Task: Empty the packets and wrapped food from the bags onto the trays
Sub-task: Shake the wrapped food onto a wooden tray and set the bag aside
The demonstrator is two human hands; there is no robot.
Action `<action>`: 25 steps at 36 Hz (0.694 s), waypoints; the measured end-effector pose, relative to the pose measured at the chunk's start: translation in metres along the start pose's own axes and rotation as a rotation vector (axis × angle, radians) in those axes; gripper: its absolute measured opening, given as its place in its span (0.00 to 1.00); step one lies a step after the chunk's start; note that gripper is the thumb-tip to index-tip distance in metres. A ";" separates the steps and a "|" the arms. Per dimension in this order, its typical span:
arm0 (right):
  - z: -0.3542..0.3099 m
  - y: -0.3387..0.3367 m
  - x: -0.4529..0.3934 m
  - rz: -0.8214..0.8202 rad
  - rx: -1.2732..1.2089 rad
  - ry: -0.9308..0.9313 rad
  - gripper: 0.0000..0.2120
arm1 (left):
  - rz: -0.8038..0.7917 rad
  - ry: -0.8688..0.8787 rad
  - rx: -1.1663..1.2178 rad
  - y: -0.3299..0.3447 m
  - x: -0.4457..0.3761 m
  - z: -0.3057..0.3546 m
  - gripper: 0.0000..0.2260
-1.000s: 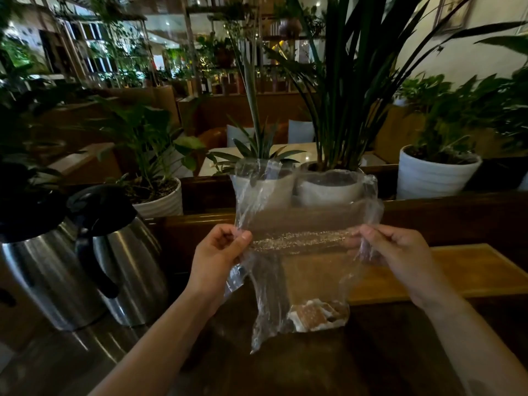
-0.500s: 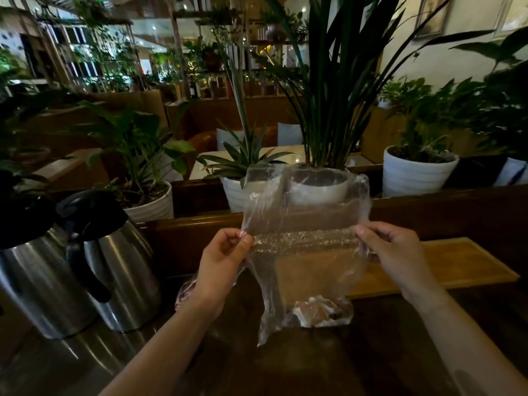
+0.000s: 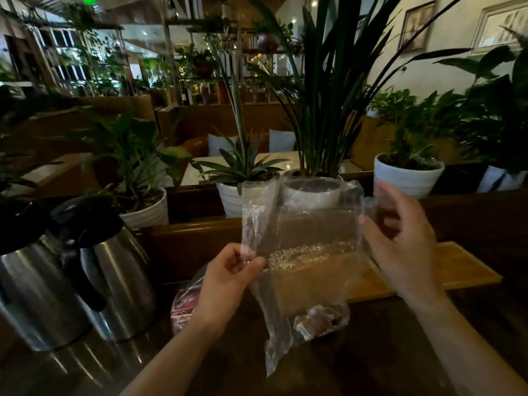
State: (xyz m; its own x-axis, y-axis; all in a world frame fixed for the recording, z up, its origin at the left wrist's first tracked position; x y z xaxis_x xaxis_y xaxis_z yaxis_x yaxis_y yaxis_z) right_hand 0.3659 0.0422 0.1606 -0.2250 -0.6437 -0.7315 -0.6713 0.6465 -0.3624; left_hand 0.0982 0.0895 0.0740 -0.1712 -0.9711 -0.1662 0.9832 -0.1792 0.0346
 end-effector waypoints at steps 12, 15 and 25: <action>-0.104 0.046 -0.016 -0.449 0.359 -0.316 0.28 | -0.087 0.117 -0.097 0.033 0.008 0.028 0.06; -0.100 0.050 -0.022 -0.427 0.298 -0.272 0.21 | -0.082 0.139 -0.125 0.036 0.010 0.034 0.05; -0.089 0.046 -0.036 -0.317 0.231 -0.192 0.01 | -0.216 0.075 -0.265 0.031 0.023 -0.009 0.13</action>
State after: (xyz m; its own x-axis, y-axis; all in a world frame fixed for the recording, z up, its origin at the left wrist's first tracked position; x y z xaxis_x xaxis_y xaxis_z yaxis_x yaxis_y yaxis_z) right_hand 0.2802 0.0592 0.2216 0.1164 -0.7514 -0.6494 -0.5058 0.5179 -0.6899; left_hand 0.1256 0.0634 0.0625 -0.3812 -0.8994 -0.2140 0.9089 -0.3222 -0.2649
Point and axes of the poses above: each hand's wrist, its own x-axis away from the middle knuckle, its own y-axis out of the palm, z = x × y, the point moved 4 cm from there along -x, towards the middle knuckle, and after that the axes turned 5 degrees about -y, right-handed, at the moved point
